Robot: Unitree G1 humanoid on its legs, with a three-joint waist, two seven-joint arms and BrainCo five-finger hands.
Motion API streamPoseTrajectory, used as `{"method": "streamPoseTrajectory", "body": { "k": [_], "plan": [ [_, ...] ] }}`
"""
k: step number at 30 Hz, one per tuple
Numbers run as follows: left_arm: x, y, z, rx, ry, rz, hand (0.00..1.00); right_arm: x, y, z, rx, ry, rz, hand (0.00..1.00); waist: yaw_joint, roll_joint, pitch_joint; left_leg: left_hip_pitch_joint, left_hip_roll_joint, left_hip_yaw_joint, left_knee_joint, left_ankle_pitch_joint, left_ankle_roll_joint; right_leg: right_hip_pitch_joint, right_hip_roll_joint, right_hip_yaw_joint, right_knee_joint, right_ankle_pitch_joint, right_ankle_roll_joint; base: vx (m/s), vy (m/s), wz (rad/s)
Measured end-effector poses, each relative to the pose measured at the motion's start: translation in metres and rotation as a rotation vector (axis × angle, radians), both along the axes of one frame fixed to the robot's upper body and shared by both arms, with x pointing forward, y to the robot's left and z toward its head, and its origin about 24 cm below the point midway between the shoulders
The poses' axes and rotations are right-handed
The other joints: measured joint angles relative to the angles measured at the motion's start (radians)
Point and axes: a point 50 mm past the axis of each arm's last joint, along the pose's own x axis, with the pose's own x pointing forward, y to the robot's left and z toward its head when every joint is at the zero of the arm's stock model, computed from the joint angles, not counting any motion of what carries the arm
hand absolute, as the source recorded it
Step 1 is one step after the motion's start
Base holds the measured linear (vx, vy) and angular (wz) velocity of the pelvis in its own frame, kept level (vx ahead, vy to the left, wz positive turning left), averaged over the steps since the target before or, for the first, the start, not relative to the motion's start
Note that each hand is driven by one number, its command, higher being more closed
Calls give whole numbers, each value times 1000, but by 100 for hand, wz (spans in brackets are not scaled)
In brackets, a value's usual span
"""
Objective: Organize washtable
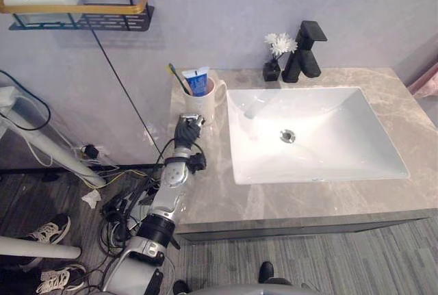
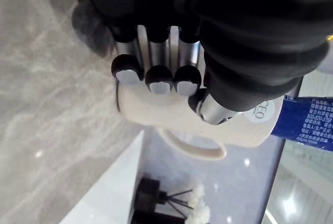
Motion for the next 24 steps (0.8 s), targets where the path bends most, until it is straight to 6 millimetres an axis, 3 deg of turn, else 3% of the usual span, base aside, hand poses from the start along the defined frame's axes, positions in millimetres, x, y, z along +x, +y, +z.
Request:
{"method": "streamPoseTrajectory", "body": {
  "k": [7,15,24],
  "plan": [
    [17,23,11,-73,2,161,100,1,0,0,-3,-6,2,0,-1,2,2,-3,-1,27,0,0,0,-23,1,26,0,11,-3,-15,4,-10],
    [23,44,27,-108,-38,267,100,5,-1,2,-11,-27,1,0,-3,8,29,-3,-1,55,0,-1,-2,-43,4,57,0,18,-4,1,1,-12],
    [33,51,29,-112,-12,304,100,4,-1,2,-9,-27,-1,0,-3,8,29,1,-1,54,1,-1,-2,-39,4,56,0,22,-7,2,0,0]
  ]
}}
